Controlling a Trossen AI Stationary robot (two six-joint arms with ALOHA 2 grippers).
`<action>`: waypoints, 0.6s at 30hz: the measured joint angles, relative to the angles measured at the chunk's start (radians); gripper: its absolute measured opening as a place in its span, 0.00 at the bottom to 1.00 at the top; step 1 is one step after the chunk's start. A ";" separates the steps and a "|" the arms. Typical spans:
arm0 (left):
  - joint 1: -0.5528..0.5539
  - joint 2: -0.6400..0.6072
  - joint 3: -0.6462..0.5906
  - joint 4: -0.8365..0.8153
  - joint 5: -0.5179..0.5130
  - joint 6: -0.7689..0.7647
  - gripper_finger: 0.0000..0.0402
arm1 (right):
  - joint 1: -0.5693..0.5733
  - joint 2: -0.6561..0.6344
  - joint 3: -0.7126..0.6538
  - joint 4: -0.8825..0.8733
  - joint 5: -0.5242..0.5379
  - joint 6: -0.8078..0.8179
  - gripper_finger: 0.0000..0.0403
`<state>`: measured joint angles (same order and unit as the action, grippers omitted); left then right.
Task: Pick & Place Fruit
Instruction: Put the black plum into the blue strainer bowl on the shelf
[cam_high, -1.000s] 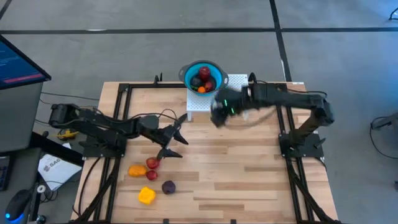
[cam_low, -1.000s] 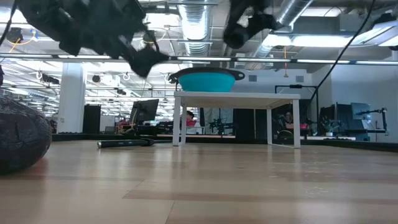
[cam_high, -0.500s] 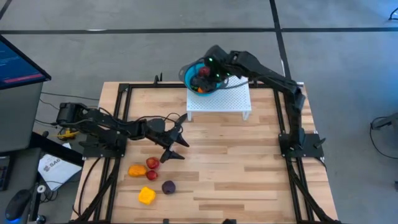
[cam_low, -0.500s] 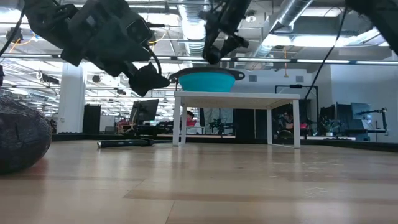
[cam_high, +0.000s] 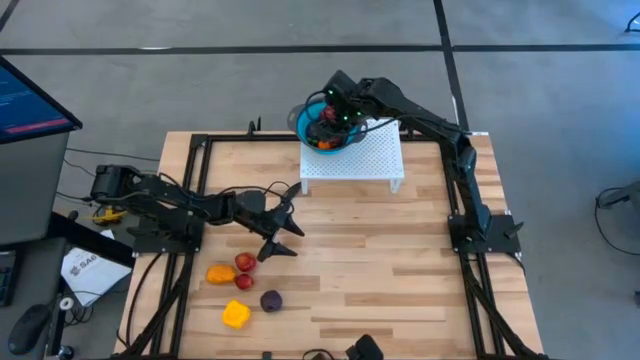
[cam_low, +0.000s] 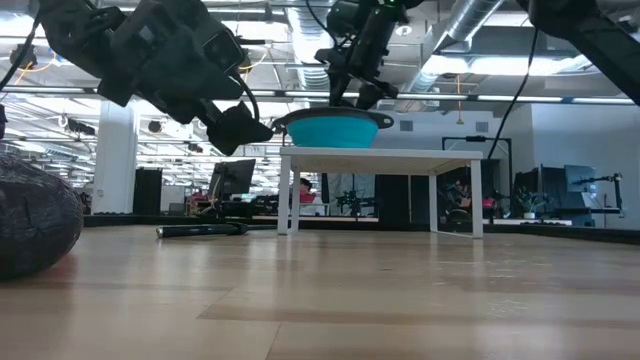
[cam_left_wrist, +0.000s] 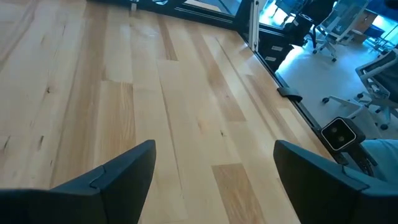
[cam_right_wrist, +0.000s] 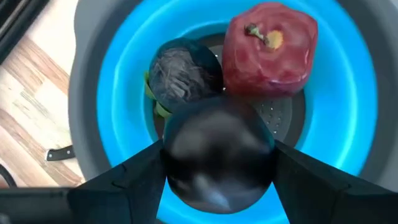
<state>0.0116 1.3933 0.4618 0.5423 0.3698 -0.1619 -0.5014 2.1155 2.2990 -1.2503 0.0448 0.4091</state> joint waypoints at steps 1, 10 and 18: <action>0.000 0.000 0.000 0.000 0.000 0.000 0.79 | -0.002 0.000 -0.001 0.000 0.000 0.001 0.63; 0.000 0.000 0.000 0.000 0.000 0.000 0.79 | -0.006 0.000 -0.001 -0.008 0.000 0.002 0.63; 0.000 0.000 0.000 0.000 0.000 0.000 0.79 | -0.006 0.000 -0.001 -0.010 0.000 0.002 0.63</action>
<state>0.0114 1.3933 0.4618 0.5425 0.3698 -0.1623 -0.5072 2.1159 2.2978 -1.2602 0.0448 0.4111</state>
